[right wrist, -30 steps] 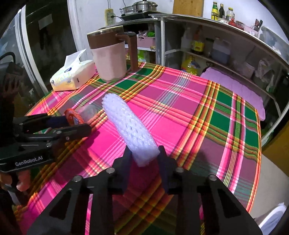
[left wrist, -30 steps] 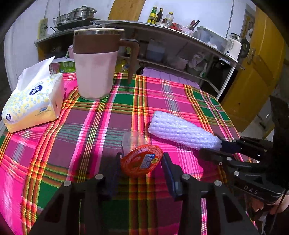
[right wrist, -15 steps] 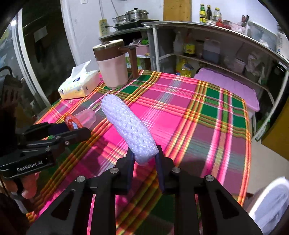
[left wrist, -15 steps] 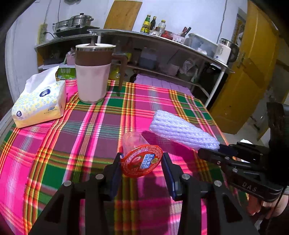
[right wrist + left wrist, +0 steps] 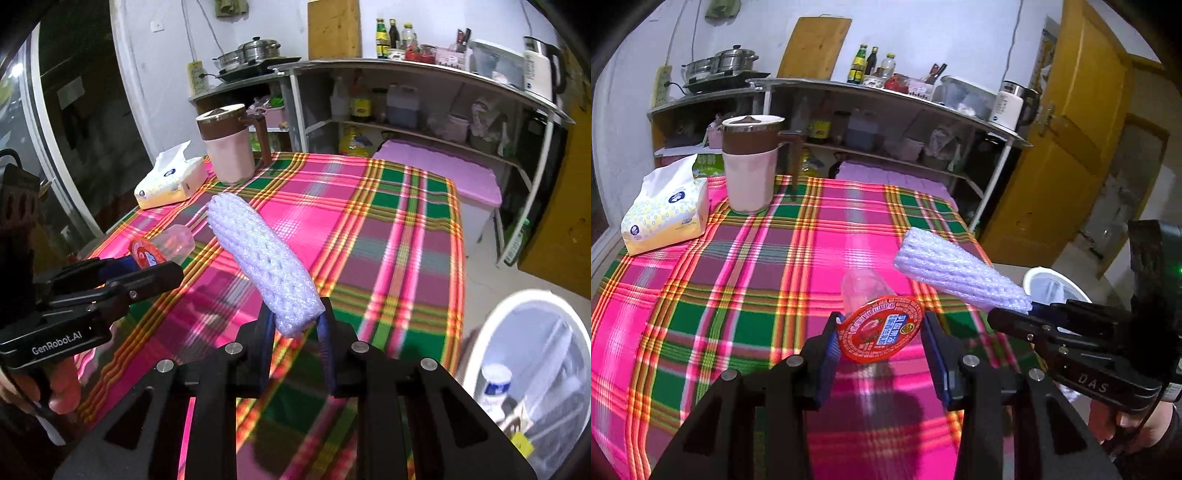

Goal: Collect trash
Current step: 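Carry the foam sleeve and red lid over the bin and open both tools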

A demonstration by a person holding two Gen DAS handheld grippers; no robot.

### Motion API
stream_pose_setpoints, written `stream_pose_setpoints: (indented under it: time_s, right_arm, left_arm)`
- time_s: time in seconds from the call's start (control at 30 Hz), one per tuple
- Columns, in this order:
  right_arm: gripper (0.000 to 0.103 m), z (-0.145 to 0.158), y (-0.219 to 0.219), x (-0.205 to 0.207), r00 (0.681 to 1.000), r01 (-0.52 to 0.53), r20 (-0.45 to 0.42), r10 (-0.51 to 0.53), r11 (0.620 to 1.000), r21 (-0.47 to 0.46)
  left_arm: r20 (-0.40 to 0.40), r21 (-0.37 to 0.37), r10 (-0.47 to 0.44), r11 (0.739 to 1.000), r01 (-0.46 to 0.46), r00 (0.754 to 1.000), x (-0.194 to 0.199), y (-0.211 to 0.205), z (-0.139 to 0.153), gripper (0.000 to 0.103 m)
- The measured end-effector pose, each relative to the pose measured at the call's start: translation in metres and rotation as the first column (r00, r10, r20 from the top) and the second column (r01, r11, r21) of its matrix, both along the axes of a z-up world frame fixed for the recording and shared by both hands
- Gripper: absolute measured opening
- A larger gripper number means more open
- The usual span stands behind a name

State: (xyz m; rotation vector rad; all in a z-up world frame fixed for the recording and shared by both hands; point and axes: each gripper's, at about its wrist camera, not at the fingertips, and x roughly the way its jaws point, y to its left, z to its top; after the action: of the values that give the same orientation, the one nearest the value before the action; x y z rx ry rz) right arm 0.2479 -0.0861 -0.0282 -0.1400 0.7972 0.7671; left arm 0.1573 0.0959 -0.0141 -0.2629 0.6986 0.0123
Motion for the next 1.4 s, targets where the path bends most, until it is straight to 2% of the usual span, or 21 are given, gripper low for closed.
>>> stream_pose_setpoints:
  time_s: [0.33,0.6,1.0,1.4]
  right_arm:
    - [0.023,0.009,-0.043,-0.033,0.997,0.077,-0.003,-0.077,0.996,0.035]
    - [0.023,0.015,-0.069,-0.048,0.993,0.120,0.008,-0.121,0.991,0.050]
    - [0.023,0.017,-0.114,-0.052,0.977,0.213,0.011,-0.214,0.974,0.073]
    - [0.023,0.012,-0.167,-0.045,0.945,0.327,-0.003,-0.327,0.942,0.073]
  left_arm:
    - [0.036,0.011,-0.074,0.997,0.074,0.997,-0.027,-0.040,0.015,0.043]
    - [0.048,0.019,-0.126,0.992,0.125,0.991,-0.034,-0.065,0.022,0.043]
    - [0.045,0.032,-0.207,0.978,0.205,0.977,-0.021,-0.105,0.025,0.043]
    - [0.036,0.023,-0.302,0.953,0.301,0.953,0.006,-0.149,0.019,0.043]
